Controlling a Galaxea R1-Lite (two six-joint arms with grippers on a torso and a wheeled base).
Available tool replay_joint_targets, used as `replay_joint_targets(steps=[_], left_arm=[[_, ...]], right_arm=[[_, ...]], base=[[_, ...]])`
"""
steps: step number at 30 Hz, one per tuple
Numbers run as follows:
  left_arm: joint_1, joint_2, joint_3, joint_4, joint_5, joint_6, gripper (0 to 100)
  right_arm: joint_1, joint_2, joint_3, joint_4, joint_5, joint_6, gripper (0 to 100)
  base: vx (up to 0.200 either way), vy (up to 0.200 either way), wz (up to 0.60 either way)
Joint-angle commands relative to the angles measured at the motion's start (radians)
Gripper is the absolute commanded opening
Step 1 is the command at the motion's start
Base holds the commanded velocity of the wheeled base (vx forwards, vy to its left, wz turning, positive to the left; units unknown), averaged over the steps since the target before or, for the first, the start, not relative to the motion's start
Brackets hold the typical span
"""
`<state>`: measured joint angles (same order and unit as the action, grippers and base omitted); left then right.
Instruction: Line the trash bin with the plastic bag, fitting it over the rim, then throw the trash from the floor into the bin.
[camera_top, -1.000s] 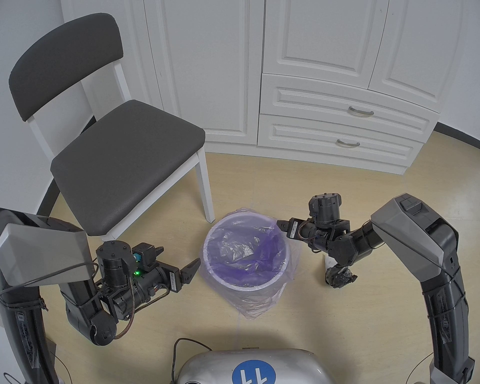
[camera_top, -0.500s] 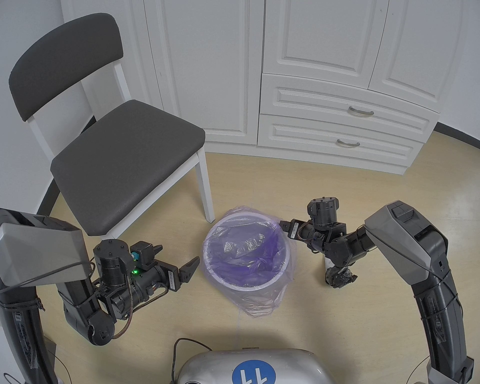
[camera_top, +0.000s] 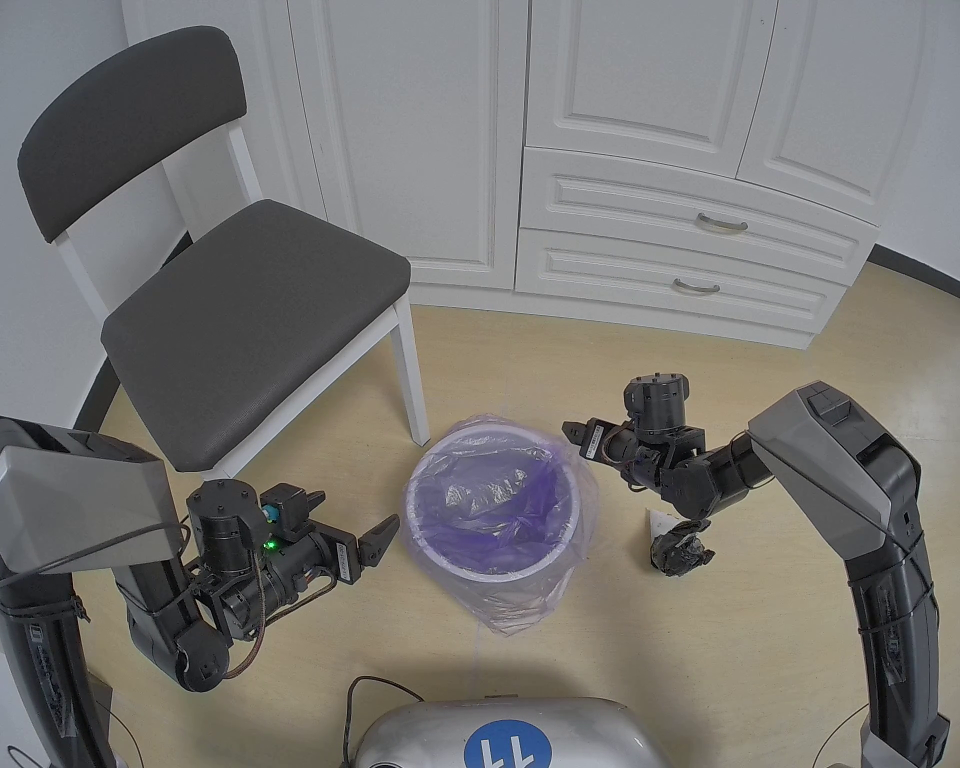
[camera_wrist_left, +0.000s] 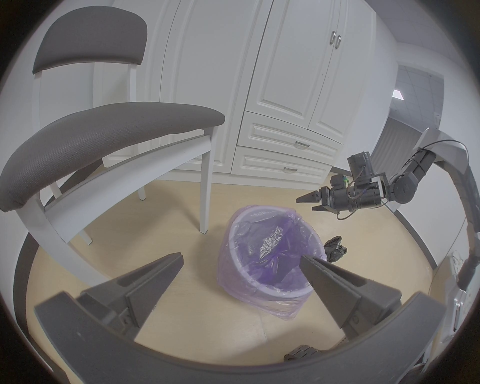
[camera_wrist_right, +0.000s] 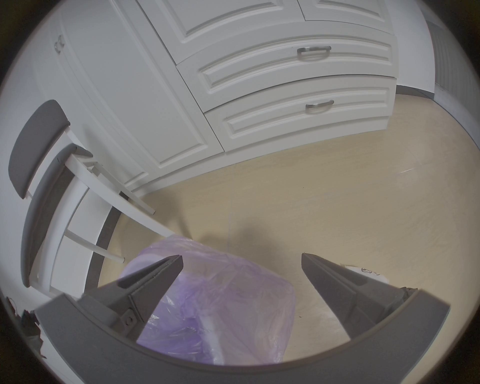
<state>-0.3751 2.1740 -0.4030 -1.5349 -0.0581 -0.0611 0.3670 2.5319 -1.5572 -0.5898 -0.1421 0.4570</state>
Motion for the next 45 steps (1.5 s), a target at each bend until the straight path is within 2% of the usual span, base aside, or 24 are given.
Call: replay_joint_targets(steps=[1, 9, 16, 31, 40, 45], left_arm=[[-0.001, 0.003, 0.001, -0.001, 0.001, 0.0, 100], [-0.001, 0.004, 0.004, -0.001, 0.001, 0.0, 100], [-0.002, 0.006, 0.004, -0.001, 0.001, 0.0, 100], [-0.005, 0.007, 0.009, -0.001, 0.001, 0.0, 100], [-0.008, -0.005, 0.023, -0.001, 0.001, 0.001, 100], [-0.01, -0.037, 0.069, -0.001, 0.009, 0.006, 100]], right_arm=[[-0.007, -0.005, -0.017, 0.002, 0.001, 0.005, 100], [-0.022, 0.11, -0.115, 0.011, -0.008, 0.005, 100], [-0.022, 0.159, -0.132, 0.015, -0.007, 0.003, 100], [-0.022, 0.168, -0.136, 0.057, 0.001, 0.002, 100], [-0.022, 0.011, -0.027, 0.056, -0.002, -0.011, 100], [-0.034, -0.167, 0.143, 0.041, 0.003, -0.092, 100]], base=[[0.0, 0.0, 0.0], [0.0, 0.0, 0.0], [0.0, 0.0, 0.0], [0.0, 0.0, 0.0], [0.0, 0.0, 0.0], [0.0, 0.0, 0.0]])
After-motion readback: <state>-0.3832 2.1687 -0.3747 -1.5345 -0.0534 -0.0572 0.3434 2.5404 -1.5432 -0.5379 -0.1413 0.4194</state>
